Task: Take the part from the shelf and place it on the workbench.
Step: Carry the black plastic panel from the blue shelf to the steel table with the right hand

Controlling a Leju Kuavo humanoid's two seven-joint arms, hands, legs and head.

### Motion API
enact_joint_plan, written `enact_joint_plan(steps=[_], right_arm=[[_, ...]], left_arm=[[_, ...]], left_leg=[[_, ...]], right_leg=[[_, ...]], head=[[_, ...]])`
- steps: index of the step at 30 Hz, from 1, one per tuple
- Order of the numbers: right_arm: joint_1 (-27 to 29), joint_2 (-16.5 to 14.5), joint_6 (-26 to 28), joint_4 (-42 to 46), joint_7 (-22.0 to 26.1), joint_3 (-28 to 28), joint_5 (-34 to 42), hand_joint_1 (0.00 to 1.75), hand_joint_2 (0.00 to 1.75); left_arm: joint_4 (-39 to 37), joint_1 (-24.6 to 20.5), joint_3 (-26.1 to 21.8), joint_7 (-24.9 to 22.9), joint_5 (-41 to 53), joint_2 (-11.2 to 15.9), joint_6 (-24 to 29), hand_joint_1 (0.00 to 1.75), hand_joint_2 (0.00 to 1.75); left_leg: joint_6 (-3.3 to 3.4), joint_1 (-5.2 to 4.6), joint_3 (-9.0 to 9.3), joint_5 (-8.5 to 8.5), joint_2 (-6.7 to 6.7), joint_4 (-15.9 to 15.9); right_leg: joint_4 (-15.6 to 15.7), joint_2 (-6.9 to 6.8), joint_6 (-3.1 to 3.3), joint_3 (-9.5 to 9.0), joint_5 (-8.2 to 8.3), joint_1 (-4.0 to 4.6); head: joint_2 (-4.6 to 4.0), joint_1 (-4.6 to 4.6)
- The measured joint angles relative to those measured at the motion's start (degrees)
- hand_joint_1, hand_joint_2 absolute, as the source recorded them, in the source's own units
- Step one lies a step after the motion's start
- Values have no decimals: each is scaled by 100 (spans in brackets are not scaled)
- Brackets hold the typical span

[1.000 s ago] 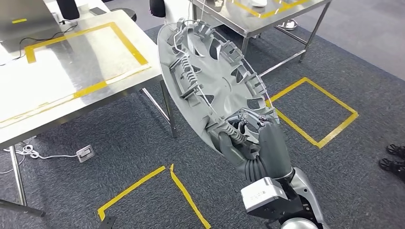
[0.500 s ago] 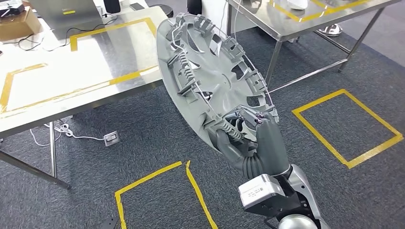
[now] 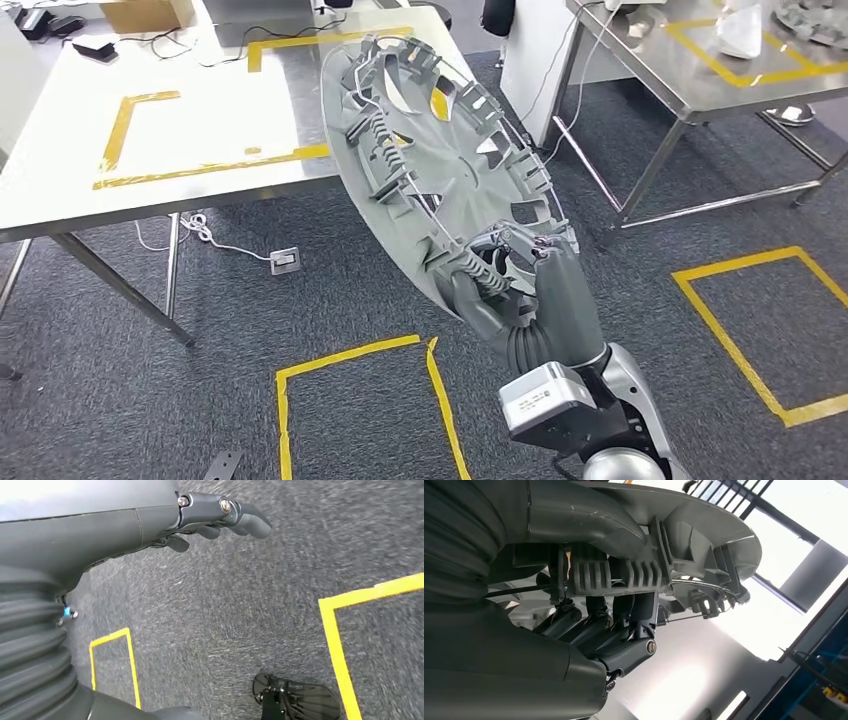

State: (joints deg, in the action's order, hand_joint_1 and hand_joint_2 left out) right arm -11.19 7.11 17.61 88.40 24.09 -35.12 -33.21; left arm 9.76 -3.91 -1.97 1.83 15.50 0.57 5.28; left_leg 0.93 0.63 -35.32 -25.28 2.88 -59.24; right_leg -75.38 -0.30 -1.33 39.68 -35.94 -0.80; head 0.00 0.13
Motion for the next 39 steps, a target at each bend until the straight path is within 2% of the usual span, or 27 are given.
enact_joint_plan(steps=[1,2,3,4,6,7,8,9,10,11,12,13,14,15,16,17,18,20,21,23,25,28,32,35,37,39], right_arm=[[-1,-1,-5,-5,-5,-3,8,175,175],[-4,-2,-11,-8,-12,-8,15,175,175],[-11,-2,-20,-10,-20,-14,20,175,175],[-19,-3,-27,-10,-26,-20,22,175,175],[-40,-3,-34,-10,-33,-37,26,175,175],[-46,-6,-34,-10,-34,-45,27,175,175],[-54,-12,-34,-9,-35,-53,27,175,175],[-62,-23,-33,-9,-36,-61,27,175,175],[-66,-36,-28,-6,-37,-68,27,175,175],[-65,-46,-22,-3,-38,-71,26,175,175],[-56,-52,-18,-1,-39,-73,24,175,175],[-42,-55,-13,1,-39,-73,22,175,175],[-30,-55,-11,1,-40,-74,20,175,175],[-19,-56,-10,1,-43,-76,13,175,175],[-14,-60,-7,1,-46,-80,5,175,175],[-12,-64,-1,1,-52,-84,-7,175,175],[-13,-73,8,1,-60,-87,-20,175,175],[-21,-94,37,1,-84,-92,-52,175,175],[-30,-105,54,2,-95,-92,-71,175,175],[-46,-114,85,3,-116,-92,-113,175,175],[-52,-116,112,3,-132,-92,-153,175,175],[-59,-117,154,3,-147,-92,-208,175,175],[-48,-117,219,3,-151,-91,-274,175,175],[-40,-117,238,3,-157,-90,-293,175,175],[-35,-126,242,6,-161,-90,-296,175,175],[-29,-146,247,18,-166,-85,-300,175,175]], left_arm=[[0,0,0,-37,13,0,16,0,175],[0,0,0,-87,27,0,42,0,175],[0,0,0,-143,44,-3,67,0,175],[1,-2,0,-190,59,-7,89,0,175],[0,-1,-1,-232,80,-9,99,0,175],[0,4,-1,-228,89,-7,91,0,175],[-2,15,-1,-223,97,-1,82,0,175],[-4,31,-1,-219,104,0,73,0,175],[-5,41,0,-223,110,-2,70,0,175],[-7,42,0,-229,111,-2,70,0,175],[-7,36,0,-237,110,-4,70,0,175],[-6,26,0,-248,106,-3,71,0,175],[-6,20,0,-258,100,-1,71,0,175],[-7,24,0,-267,93,0,72,0,175],[-7,32,0,-273,86,2,74,0,175],[-7,40,-1,-277,82,6,79,0,175],[-7,46,-1,-277,79,10,88,0,175],[-6,45,-3,-278,77,14,114,0,175],[-6,47,-4,-278,77,13,130,0,175],[-7,58,-9,-277,77,9,160,0,175],[-7,65,-19,-267,78,7,171,0,175],[-7,64,-47,-244,80,9,171,0,175],[-8,65,-54,-240,86,7,171,0,175],[-8,65,-55,-241,87,7,171,0,175],[-8,65,-56,-241,88,16,171,0,175],[-6,67,-57,-243,89,17,170,0,175]], left_leg=[[-1,-2,1,0,88,-7],[-4,-3,3,0,173,-15],[-10,2,0,1,257,-23],[-29,-1,-12,3,329,-34],[-102,17,-56,20,471,-38],[-152,29,-77,37,539,-24],[-202,42,-96,54,614,-3],[-237,40,-113,52,586,-10],[-269,30,-155,2,461,-80],[-295,17,-243,-114,267,-262],[-317,15,-377,-286,29,-559],[-344,22,-541,-473,-134,-912],[-372,35,-693,-617,-214,-1248],[-395,49,-771,-664,-246,-1442],[-412,63,-748,-609,-257,-1439],[-425,76,-610,-463,-266,-1215],[-429,85,-388,-280,-285,-827],[-374,69,-15,-87,-323,-180],[-334,65,65,-69,-334,-33],[-272,60,71,-72,-319,-1],[-243,51,70,-72,-313,0],[-196,38,65,-75,-309,-1],[-169,24,59,-73,-314,-4],[-161,18,59,-71,-317,-5],[-103,-2,49,-78,-313,20],[-19,22,127,-25,-308,171]], right_leg=[[64,15,15,8,125,1],[315,42,36,-80,322,1],[728,148,67,-248,548,0],[1103,302,93,-405,697,-7],[1552,514,116,-586,821,-4],[1582,509,122,-595,807,6],[1608,427,140,-612,824,1],[1642,354,171,-641,843,-5],[1678,278,214,-674,863,-17],[1714,201,251,-704,879,-30],[1726,130,276,-718,883,-19],[1728,67,295,-721,878,-13],[1726,7,297,-719,874,-7],[1723,-44,296,-718,868,-5],[1720,-81,290,-718,863,-7],[1712,-111,277,-721,855,-11],[1698,-133,257,-724,842,-15],[1658,-161,197,-717,810,2],[1636,-166,183,-709,793,21],[1625,-161,220,-702,794,44],[1652,-157,255,-714,813,45],[1698,-162,204,-733,835,36],[1724,-160,99,-735,852,21],[1727,-160,71,-732,861,17],[1774,-174,14,-751,881,-4],[1790,-154,-45,-770,883,-27]], head=[[0,1],[0,4],[0,7],[0,3],[0,1],[0,0],[0,3],[0,2],[0,-22],[0,-45],[0,-69],[0,-92],[0,-92],[0,-93],[0,-93],[0,-94],[0,-94],[0,-91],[0,-87],[0,-76],[0,-70],[0,-65],[0,-63],[0,-63],[0,-66],[0,-64]])
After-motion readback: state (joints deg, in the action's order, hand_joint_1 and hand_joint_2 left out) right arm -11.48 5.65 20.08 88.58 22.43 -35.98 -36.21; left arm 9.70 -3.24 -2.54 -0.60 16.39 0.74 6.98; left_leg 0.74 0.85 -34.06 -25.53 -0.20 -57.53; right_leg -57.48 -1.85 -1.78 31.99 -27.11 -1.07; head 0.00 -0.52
